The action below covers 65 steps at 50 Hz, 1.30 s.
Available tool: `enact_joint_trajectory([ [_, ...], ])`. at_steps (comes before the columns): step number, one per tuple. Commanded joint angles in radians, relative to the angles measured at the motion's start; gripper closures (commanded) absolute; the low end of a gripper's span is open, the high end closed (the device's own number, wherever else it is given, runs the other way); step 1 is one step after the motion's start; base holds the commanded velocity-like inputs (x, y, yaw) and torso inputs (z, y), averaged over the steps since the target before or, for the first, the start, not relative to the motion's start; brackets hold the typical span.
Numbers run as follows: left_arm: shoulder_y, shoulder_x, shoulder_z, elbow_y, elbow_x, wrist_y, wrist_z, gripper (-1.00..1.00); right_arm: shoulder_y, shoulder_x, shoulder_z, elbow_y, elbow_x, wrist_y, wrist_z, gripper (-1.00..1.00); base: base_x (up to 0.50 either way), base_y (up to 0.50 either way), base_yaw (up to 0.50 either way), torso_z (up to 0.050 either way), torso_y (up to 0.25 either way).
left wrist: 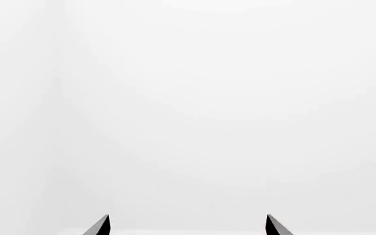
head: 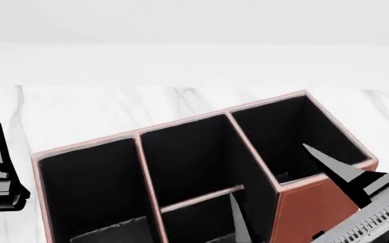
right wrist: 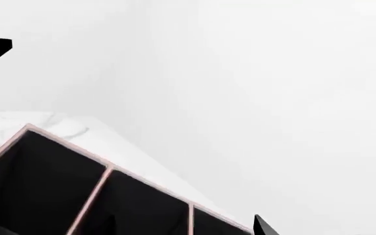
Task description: Pick up the book and place it in the front compartment of the caddy.
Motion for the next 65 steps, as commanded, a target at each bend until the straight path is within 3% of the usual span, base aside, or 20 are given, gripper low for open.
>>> enact_joint_trajectory([
  [1,-0.001,0.013,-0.022,-0.001,0.012,0.01,0.018,-1.0,-0.146,0.122,0.073,-0.007,0.01,-0.031,-0.17,-1.0,0.0,0.0,0.0,0.0,0.0],
  [8,0.0,0.01,-0.025,-0.002,0.007,0.011,0.016,-1.0,-0.253,0.209,0.132,-0.042,0.061,-0.02,-0.263,-1.0,0.0,0.0,0.0,0.0,0.0],
  [14,0.004,0.009,-0.021,-0.006,0.007,0.017,0.014,-1.0,-0.393,0.275,0.12,-0.057,-0.018,-0.08,-0.3,-1.0,0.0,0.0,0.0,0.0,0.0],
  [31,0.002,0.004,-0.014,-0.009,0.002,0.018,0.008,-1.0,-0.706,0.593,0.17,-0.062,0.113,-0.219,-0.083,-1.0,0.0,0.0,0.0,0.0,0.0],
  [44,0.001,0.0,-0.013,-0.013,-0.001,0.019,0.002,-1.0,-0.711,0.683,0.071,-0.056,0.123,-0.267,-0.031,-1.0,0.0,0.0,0.0,0.0,0.0],
  [50,-0.001,-0.003,-0.016,-0.009,-0.006,0.015,-0.002,-1.0,-0.645,0.719,-0.057,-0.042,0.117,-0.286,-0.001,-1.0,0.0,0.0,0.0,0.0,0.0],
  [56,0.0,-0.006,-0.019,-0.007,-0.01,0.015,-0.005,-1.0,-0.431,0.657,-0.246,-0.038,0.085,-0.195,-0.059,-1.0,0.0,0.0,0.0,0.0,0.0],
  [65,0.001,-0.009,-0.018,-0.008,-0.012,0.017,-0.008,-1.0,-0.328,0.607,-0.323,-0.021,0.066,-0.122,-0.096,-1.0,0.0,0.0,0.0,0.0,0.0],
])
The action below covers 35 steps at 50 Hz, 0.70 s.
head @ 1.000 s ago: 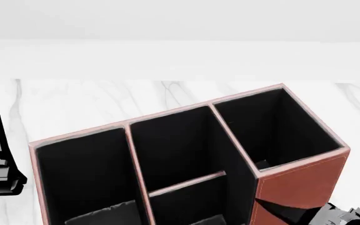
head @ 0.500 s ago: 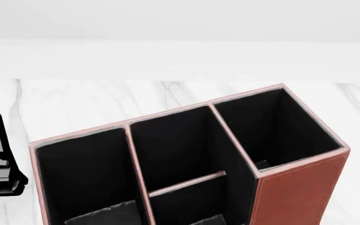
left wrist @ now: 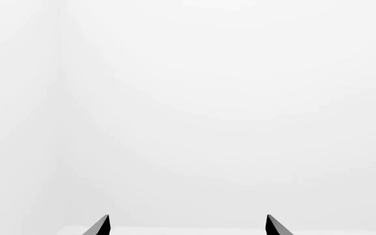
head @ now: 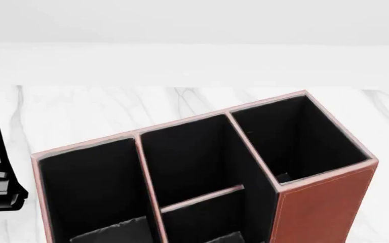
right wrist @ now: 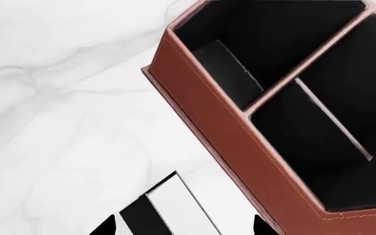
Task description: Pick up the book and place it in the front compartment of the caddy.
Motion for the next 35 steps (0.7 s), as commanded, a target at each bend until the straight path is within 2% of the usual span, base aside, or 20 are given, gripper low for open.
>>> enact_joint_trajectory([
  [1,-0.001,0.015,-0.021,-0.002,0.013,0.012,0.019,-1.0,0.147,-0.057,-0.115,0.023,-0.036,0.065,-0.055,-1.0,0.0,0.0,0.0,0.0,0.0],
  [11,0.002,0.012,-0.017,-0.006,0.011,0.017,0.017,-1.0,0.207,-0.081,-0.14,0.052,-0.031,0.105,-0.078,-1.0,0.0,0.0,0.0,0.0,0.0],
  [35,0.006,0.007,-0.015,-0.013,0.002,0.026,0.009,-1.0,0.43,-0.206,-0.312,0.121,-0.117,0.22,-0.205,-1.0,0.0,0.0,0.0,0.0,0.0],
])
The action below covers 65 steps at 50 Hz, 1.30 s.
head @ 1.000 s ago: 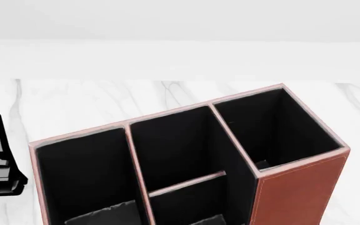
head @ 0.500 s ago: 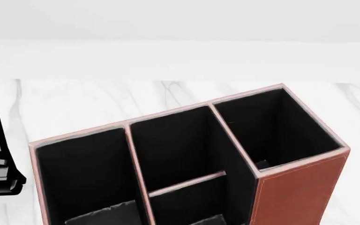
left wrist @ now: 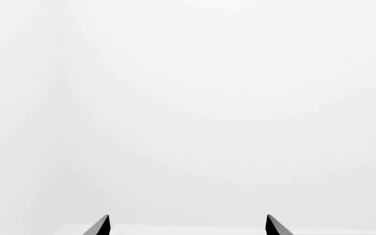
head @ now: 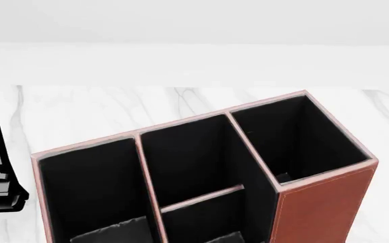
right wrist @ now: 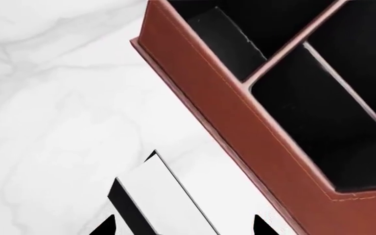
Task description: Pick up the book and place it in the front compartment of the caddy.
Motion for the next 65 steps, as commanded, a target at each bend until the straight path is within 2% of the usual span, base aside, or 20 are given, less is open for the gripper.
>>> enact_joint_trajectory([
  [1,0.0,0.015,-0.022,-0.003,0.012,0.012,0.02,-1.0,0.088,-0.074,-0.056,0.046,-0.06,0.031,-0.074,-1.0,0.0,0.0,0.0,0.0,0.0],
  [24,0.001,0.008,-0.026,-0.006,0.002,0.018,0.012,-1.0,0.16,-0.166,-0.218,0.154,-0.164,0.044,-0.155,-1.0,0.0,0.0,0.0,0.0,0.0],
  [46,0.002,0.002,-0.024,-0.011,-0.006,0.025,0.006,-1.0,0.183,-0.215,-0.3,0.242,-0.221,0.042,-0.181,-1.0,0.0,0.0,0.0,0.0,0.0],
  [47,0.003,0.002,-0.024,-0.011,-0.007,0.025,0.006,-1.0,0.18,-0.215,-0.294,0.241,-0.216,0.04,-0.179,1.0,0.0,0.0,0.0,0.0,0.0],
  [53,0.006,0.001,-0.026,-0.012,-0.01,0.028,0.004,-1.0,0.18,-0.211,-0.291,0.234,-0.229,0.033,-0.163,1.0,0.0,0.0,0.0,0.0,0.0],
  [65,0.004,-0.001,-0.02,-0.013,-0.012,0.031,0.0,-1.0,0.162,-0.194,-0.194,0.188,-0.145,0.042,-0.125,1.0,0.0,0.0,0.0,-0.001,0.0],
])
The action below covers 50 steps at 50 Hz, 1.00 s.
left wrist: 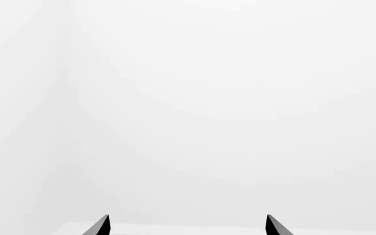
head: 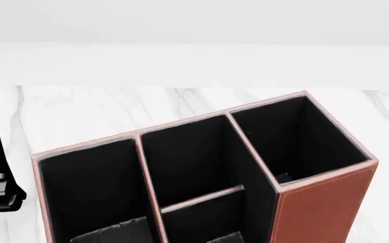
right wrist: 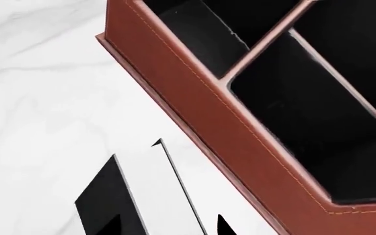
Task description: Pick up the book and place it in the front compartment of the caddy.
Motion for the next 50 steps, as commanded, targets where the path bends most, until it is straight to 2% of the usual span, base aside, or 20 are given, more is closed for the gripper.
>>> enact_joint_trajectory([
  [1,-0.002,0.016,-0.021,-0.001,0.012,0.011,0.02,-1.0,-0.066,-0.004,0.037,-0.01,0.009,0.003,-0.037,1.0,0.0,0.0,0.0,0.0,0.0],
  [21,-0.011,0.007,-0.023,0.013,-0.001,-0.004,0.01,-1.0,-0.047,0.109,0.302,-0.203,0.236,0.064,0.041,1.0,0.0,0.0,0.0,0.0,0.0],
  [32,-0.014,0.003,-0.023,0.017,-0.005,-0.007,0.005,-1.0,0.029,0.135,0.38,-0.252,0.347,0.116,0.065,1.0,0.0,0.0,0.0,0.0,0.0],
  [40,-0.01,0.002,-0.022,0.013,-0.007,0.001,0.004,-1.0,0.159,0.164,0.444,-0.279,0.502,0.164,0.101,1.0,0.0,0.0,0.0,0.0,0.0],
  [50,-0.008,0.0,-0.019,0.011,-0.007,0.005,0.001,-1.0,0.442,0.16,0.413,-0.269,0.686,0.275,0.144,1.0,0.0,0.0,0.0,0.0,0.0],
])
